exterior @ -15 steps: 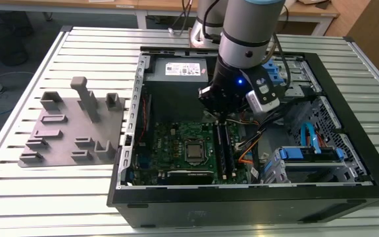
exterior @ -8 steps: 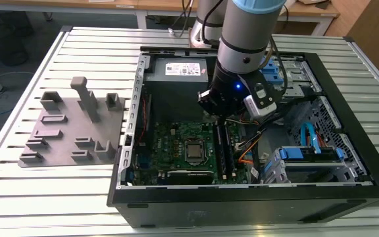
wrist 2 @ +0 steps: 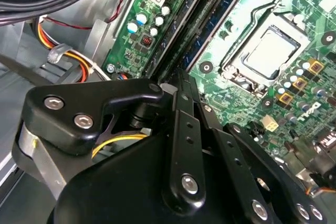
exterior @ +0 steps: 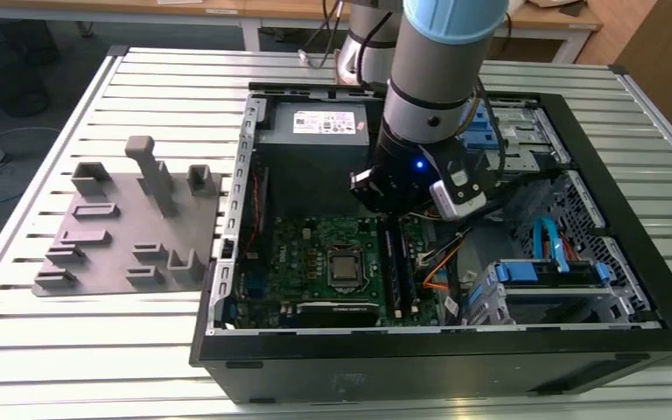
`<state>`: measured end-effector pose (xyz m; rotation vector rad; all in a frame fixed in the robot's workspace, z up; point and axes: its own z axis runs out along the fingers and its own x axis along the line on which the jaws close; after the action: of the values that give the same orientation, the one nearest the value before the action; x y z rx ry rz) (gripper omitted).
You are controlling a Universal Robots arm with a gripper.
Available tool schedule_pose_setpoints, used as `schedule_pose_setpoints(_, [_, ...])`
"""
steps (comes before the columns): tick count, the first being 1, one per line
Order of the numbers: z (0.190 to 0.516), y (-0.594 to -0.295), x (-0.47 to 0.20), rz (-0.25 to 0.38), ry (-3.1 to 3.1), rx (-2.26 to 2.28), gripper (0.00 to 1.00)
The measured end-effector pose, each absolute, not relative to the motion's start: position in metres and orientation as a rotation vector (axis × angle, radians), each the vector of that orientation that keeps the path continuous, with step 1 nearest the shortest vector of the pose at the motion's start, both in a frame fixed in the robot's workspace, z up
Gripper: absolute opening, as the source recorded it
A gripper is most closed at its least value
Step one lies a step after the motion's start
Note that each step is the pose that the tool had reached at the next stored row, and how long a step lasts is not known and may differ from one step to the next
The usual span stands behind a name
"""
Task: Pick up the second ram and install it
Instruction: 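Press down the second ram until it locks into place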
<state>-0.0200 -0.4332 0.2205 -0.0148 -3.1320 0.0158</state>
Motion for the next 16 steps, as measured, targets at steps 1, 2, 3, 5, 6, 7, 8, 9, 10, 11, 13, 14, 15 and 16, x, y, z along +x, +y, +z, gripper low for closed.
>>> schedule_pose_setpoints(1, [0.22, -0.433, -0.02, 0.016, -3.132, -0.015, 0.11])
schedule_pose_setpoints(2, [0.219, -0.433, -0.02, 0.016, -3.132, -0.015, 0.11])
schedule_pose_setpoints(3, [0.218, -0.433, -0.02, 0.016, -3.132, -0.015, 0.11])
schedule_pose_setpoints(5, [0.216, -0.433, -0.02, 0.016, -3.132, -0.015, 0.11])
schedule_pose_setpoints(6, [0.216, -0.433, -0.02, 0.016, -3.132, -0.015, 0.11])
schedule_pose_setpoints(7, [0.215, -0.433, -0.02, 0.016, -3.132, -0.015, 0.11])
schedule_pose_setpoints(8, [0.216, -0.433, -0.02, 0.016, -3.132, -0.015, 0.11])
schedule_pose_setpoints(9, [0.217, -0.433, -0.02, 0.014, -3.132, -0.015, 0.11])
schedule_pose_setpoints(10, [0.219, -0.433, -0.02, 0.011, -3.133, -0.015, 0.11])
schedule_pose_setpoints(11, [0.223, -0.433, -0.02, 0.012, -3.133, -0.015, 0.11])
schedule_pose_setpoints(13, [0.229, -0.433, -0.02, 0.015, -3.132, -0.015, 0.11])
schedule_pose_setpoints(14, [0.23, -0.434, -0.02, 0.017, -3.132, -0.015, 0.11])
schedule_pose_setpoints(15, [0.23, -0.435, -0.02, 0.019, -3.132, -0.015, 0.11])
schedule_pose_setpoints(16, [0.23, -0.438, -0.02, 0.023, -3.132, -0.015, 0.11])
